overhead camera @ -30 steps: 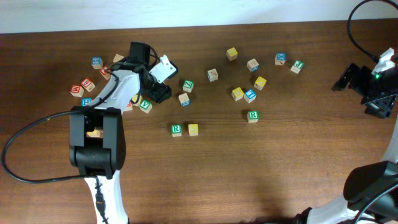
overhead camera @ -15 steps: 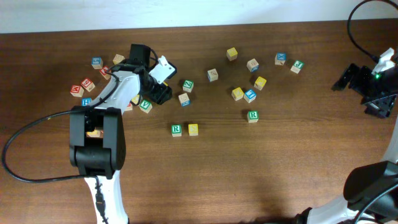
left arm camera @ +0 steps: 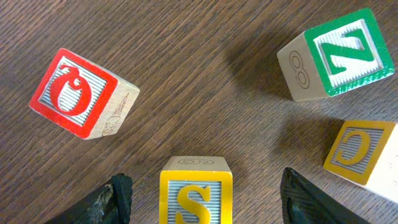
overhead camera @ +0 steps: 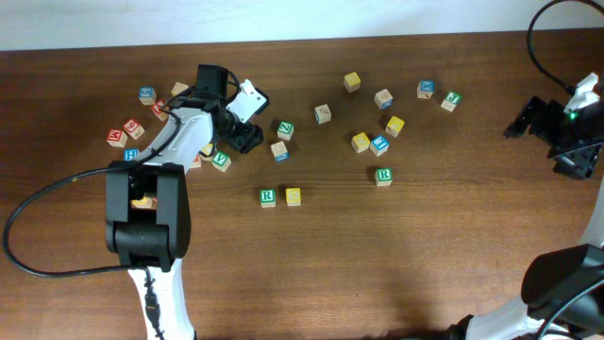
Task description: Spell out RSS
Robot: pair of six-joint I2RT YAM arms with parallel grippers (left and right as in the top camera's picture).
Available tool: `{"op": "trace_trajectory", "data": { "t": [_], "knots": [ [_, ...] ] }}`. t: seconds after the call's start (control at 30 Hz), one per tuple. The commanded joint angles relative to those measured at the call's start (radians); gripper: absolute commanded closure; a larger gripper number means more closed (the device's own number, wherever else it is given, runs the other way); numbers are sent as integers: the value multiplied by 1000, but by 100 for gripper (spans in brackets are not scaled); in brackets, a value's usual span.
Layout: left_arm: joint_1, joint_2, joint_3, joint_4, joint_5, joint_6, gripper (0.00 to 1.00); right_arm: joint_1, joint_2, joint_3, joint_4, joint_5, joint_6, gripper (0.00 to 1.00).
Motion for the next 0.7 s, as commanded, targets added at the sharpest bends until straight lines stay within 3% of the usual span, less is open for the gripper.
{"op": "trace_trajectory", "data": {
  "t": [0.0,0.27,0.37,0.43,0.47,0.5,0.67],
  "knots": [
    [5,-7,-6,2,30,-10,37,2,-1,-3,1,-5,7,2],
    [5,-6,-6,-39,30,-11,42,2,-1,-3,1,-5,7,2],
    [5,-6,-6,-43,29,-40,39,2,-1,-3,1,-5,7,2],
    [5,-6,-6,-45,30,-40,27,2,-1,-3,1,-5,7,2],
    [4,-6,-6,-47,30,-40,5,2,-1,-3,1,-5,7,2],
    [4,-6,-6,-46,30,-39,1,2,-1,-3,1,-5,7,2],
    [6,-6,-6,-36,26,-39,0,2,-1,-3,1,-5,7,2]
  ]
}}
